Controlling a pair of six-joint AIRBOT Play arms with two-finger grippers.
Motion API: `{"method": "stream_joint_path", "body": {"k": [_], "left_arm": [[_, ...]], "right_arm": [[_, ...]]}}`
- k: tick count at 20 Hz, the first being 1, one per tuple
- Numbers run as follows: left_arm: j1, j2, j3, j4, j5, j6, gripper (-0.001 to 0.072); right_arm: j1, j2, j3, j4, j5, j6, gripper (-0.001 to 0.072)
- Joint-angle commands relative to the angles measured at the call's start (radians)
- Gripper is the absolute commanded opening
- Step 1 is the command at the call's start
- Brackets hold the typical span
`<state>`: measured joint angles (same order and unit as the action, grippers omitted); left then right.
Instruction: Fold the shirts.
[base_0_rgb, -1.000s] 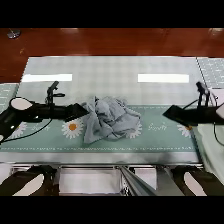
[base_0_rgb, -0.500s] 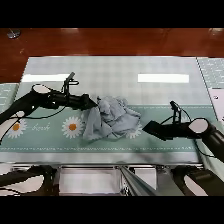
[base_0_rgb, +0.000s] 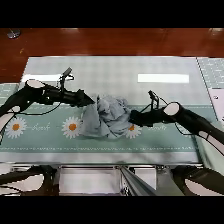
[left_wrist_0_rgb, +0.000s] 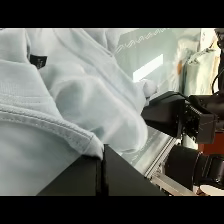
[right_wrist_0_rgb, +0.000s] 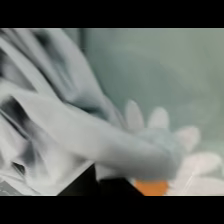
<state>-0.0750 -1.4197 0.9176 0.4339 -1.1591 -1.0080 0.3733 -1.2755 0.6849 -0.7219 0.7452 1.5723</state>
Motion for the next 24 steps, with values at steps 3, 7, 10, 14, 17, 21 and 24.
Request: {"method": "stream_joint_path", "body": {"k": [3,7,10,14,17,21,24], "left_arm": [[0.136,0.138,0.151,-0.008,-0.049,-0.042,0.0019],[0.253,0.346,0.43,-0.068,0.105,-0.045,0.0019],[0.332,0.486,0.6,-0.05,0.186,-0.045,0.0019],[0.511,0.681,0.709,0.128,0.203,-0.09,0.0019],[0.595,0.824,0.712,0.278,0.221,-0.159,0.0019],[0.586,0.951,0.711,0.296,0.173,-0.168,0.0019],[0.586,0.964,0.709,0.296,0.08,-0.195,0.0019]], "right_arm": [[-0.117,0.03,0.362,-0.197,0.219,-0.025,0.0025],[-0.237,0.109,0.937,-0.304,0.414,-0.006,0.0025],[-0.225,0.154,1.274,-0.458,0.645,-0.006,0.0025],[-0.22,0.345,1.345,-0.592,0.805,-0.005,0.0025],[-0.222,0.473,1.345,-0.621,0.852,0.007,0.0026],[-0.222,0.567,1.345,-0.623,0.866,0.022,0.0026],[-0.222,0.566,1.315,-0.623,0.871,0.021,0.0026]]}}
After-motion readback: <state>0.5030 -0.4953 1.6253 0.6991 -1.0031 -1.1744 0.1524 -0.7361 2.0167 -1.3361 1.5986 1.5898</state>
